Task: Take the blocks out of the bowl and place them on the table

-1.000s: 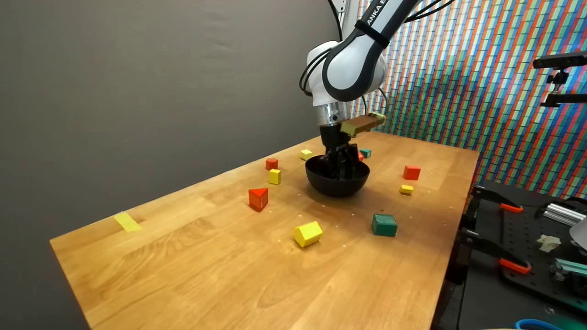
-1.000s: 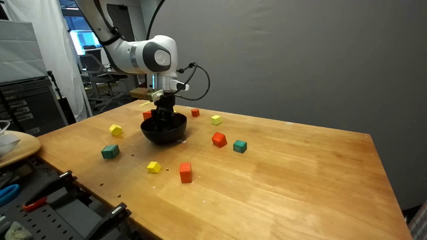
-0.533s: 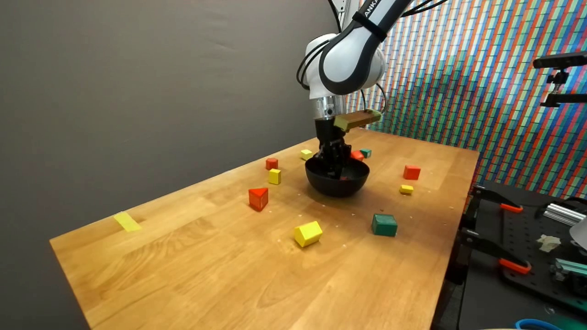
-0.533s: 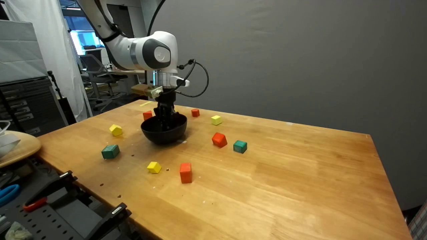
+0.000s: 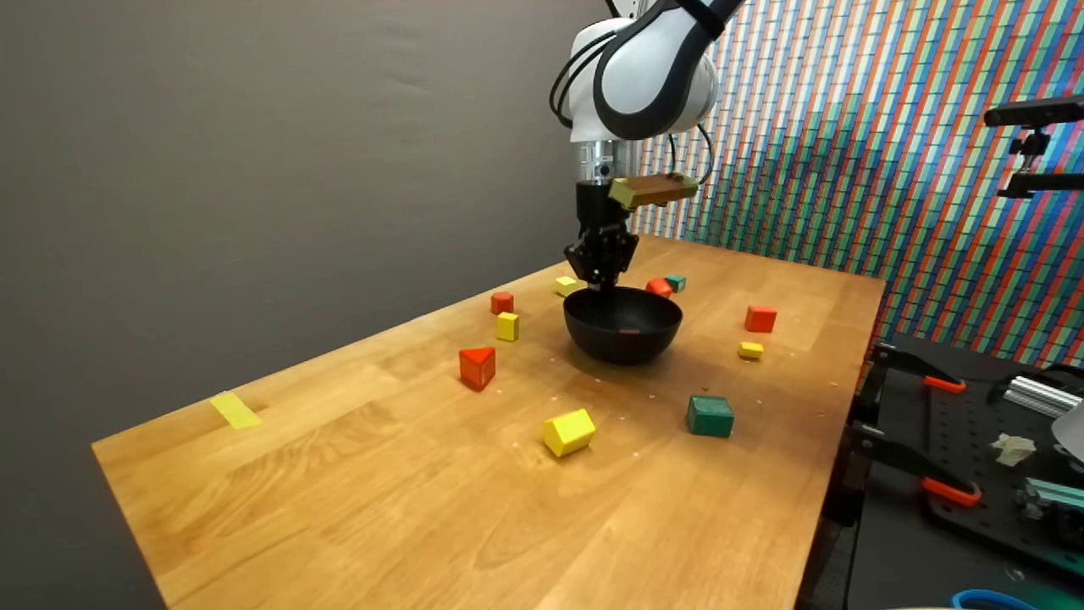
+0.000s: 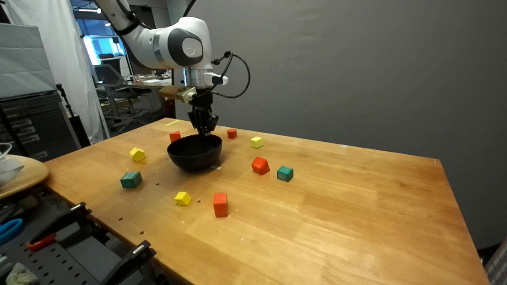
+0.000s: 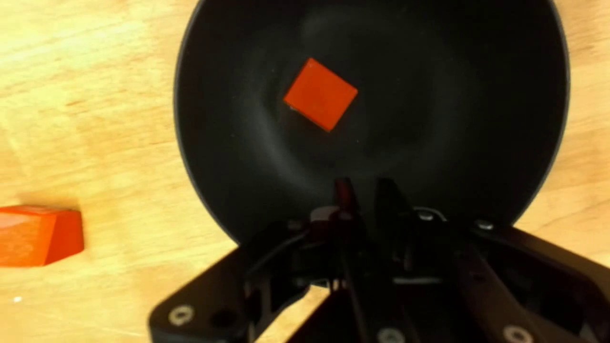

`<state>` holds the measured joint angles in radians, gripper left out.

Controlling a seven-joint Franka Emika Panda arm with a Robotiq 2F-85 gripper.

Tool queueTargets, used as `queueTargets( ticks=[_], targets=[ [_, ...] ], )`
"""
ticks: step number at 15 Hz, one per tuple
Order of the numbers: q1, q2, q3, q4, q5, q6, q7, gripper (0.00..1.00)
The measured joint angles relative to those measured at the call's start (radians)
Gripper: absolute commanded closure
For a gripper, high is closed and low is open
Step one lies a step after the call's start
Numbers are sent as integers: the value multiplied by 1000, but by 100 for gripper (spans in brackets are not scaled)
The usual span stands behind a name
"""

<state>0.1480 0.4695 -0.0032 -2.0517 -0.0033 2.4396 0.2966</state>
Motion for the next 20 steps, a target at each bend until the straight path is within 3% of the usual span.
queueTargets(
  ticks=[6, 13, 15, 20],
  targets=[
    [3, 19, -8, -34, -28, -2, 14, 3],
    [17, 78, -7, -34, -31, -2, 14, 0],
    [20, 93, -7, -31, -31, -3, 14, 26],
    [27, 102, -2, -14, -30, -4, 18, 65]
  ],
)
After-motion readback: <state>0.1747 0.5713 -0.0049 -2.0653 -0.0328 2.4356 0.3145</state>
